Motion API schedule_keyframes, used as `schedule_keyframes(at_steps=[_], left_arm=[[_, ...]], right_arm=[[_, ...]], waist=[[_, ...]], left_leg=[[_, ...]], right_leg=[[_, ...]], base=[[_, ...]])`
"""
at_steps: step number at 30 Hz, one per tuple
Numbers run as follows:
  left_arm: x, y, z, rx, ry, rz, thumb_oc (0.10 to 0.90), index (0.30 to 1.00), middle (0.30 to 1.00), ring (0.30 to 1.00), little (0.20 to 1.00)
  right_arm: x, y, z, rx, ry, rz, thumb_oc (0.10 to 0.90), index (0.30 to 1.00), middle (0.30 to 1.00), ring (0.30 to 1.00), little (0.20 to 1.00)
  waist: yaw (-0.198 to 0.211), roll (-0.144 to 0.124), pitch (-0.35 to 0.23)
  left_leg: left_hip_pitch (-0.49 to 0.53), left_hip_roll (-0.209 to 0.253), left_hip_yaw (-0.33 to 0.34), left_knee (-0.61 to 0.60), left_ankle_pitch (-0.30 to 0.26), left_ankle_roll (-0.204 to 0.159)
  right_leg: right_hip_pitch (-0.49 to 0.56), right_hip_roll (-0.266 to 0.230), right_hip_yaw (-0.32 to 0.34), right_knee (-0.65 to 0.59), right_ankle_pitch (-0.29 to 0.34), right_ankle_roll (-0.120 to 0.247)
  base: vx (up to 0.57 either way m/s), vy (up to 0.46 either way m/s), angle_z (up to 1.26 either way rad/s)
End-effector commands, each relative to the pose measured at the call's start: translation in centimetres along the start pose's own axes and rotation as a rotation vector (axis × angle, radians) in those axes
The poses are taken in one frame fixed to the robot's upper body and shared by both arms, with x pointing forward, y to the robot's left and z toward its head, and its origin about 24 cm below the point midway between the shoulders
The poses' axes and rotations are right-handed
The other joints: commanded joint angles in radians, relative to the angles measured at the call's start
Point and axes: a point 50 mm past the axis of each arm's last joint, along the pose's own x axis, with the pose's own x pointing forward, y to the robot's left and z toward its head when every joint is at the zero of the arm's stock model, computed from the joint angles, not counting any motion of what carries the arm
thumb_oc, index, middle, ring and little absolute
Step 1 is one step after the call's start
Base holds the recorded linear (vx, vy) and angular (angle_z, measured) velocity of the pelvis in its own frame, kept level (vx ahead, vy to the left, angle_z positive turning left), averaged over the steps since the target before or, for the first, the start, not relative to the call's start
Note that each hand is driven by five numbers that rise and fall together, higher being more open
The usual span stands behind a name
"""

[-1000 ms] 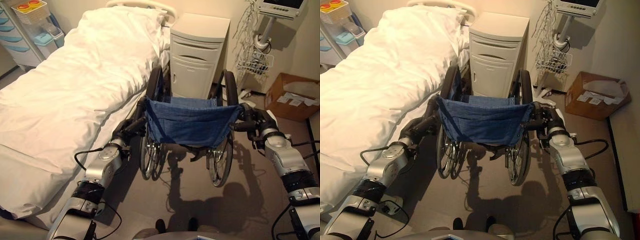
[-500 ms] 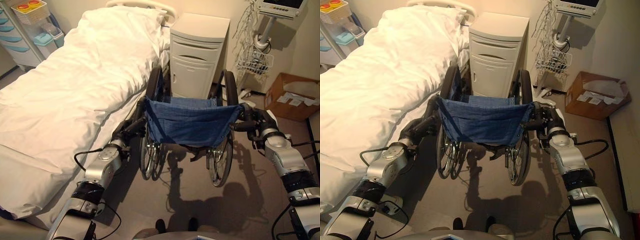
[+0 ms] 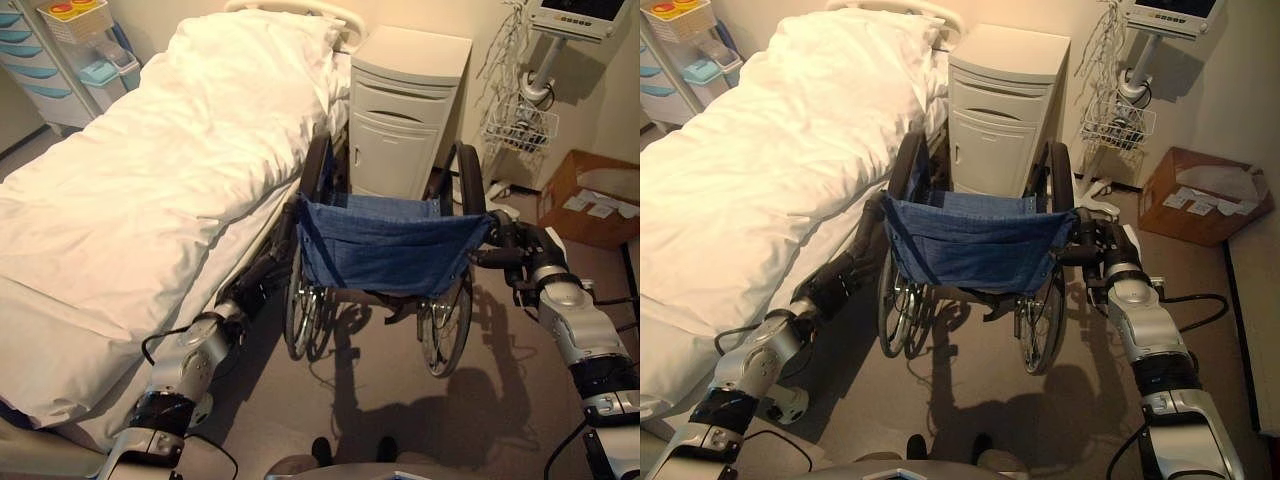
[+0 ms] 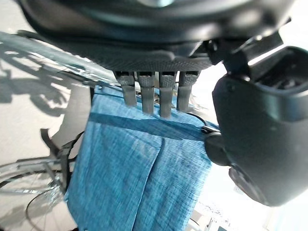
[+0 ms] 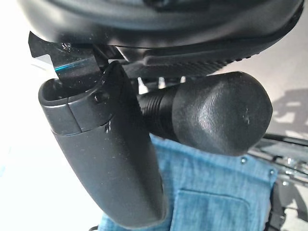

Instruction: Push the wheelchair next to the bed

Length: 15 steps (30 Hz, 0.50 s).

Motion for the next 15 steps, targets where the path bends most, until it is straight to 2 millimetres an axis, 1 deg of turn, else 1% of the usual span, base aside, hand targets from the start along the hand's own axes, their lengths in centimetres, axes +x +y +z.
schedule_keyframes(at_steps=[1,5,7,13,15], left_arm=[[-0.5,-0.6,4.2,0.018,-0.167,-0.109,0.800,0.900,0.900,0.900,0.900],[-1.1,-1.5,4.3,0.038,-0.173,-0.196,0.800,0.900,0.900,0.900,0.900],[-1.3,-1.8,4.4,0.058,-0.172,-0.214,0.800,0.900,0.900,0.900,0.900],[-1.7,-1.5,4.6,0.080,-0.178,-0.193,0.800,0.900,0.900,0.900,0.900],[-1.7,-1.0,4.5,0.080,-0.173,-0.144,0.800,0.900,0.900,0.900,0.900]], right_arm=[[-0.5,-7.5,1.7,-0.125,-0.091,-0.315,0.800,0.900,0.900,0.900,0.900],[-0.6,-7.6,1.3,-0.123,-0.086,-0.320,0.800,0.900,0.900,0.900,0.900],[-0.7,-7.7,1.2,-0.124,-0.083,-0.322,0.800,0.900,0.900,0.900,0.900],[-0.8,-7.9,0.9,-0.117,-0.076,-0.331,0.800,0.900,0.900,0.900,0.900],[-0.8,-8.0,0.7,-0.113,-0.070,-0.335,0.800,0.900,0.900,0.900,0.900]], waist=[[0.016,-0.019,-0.089],[0.023,-0.018,-0.088],[0.025,-0.017,-0.086],[0.032,-0.016,-0.085],[0.034,-0.016,-0.086]], left_leg=[[0.018,-0.012,0.015,0.007,-0.051,-0.057],[0.016,-0.010,0.016,0.007,-0.050,-0.058],[0.015,-0.009,0.017,0.007,-0.049,-0.058],[0.014,-0.007,0.018,0.007,-0.050,-0.059],[0.013,-0.007,0.017,0.007,-0.049,-0.059]], right_leg=[[0.001,-0.007,-0.023,0.039,0.002,0.053],[0.002,-0.008,-0.027,0.034,0.006,0.054],[0.002,-0.009,-0.029,0.032,0.008,0.054],[0.004,-0.011,-0.039,0.028,0.009,0.056],[0.005,-0.011,-0.042,0.028,0.009,0.056]], base=[[0.00,0.000,0.00],[0.00,0.000,0.00],[0.00,0.000,0.00],[0.00,0.000,0.00],[0.00,0.000,0.00]])
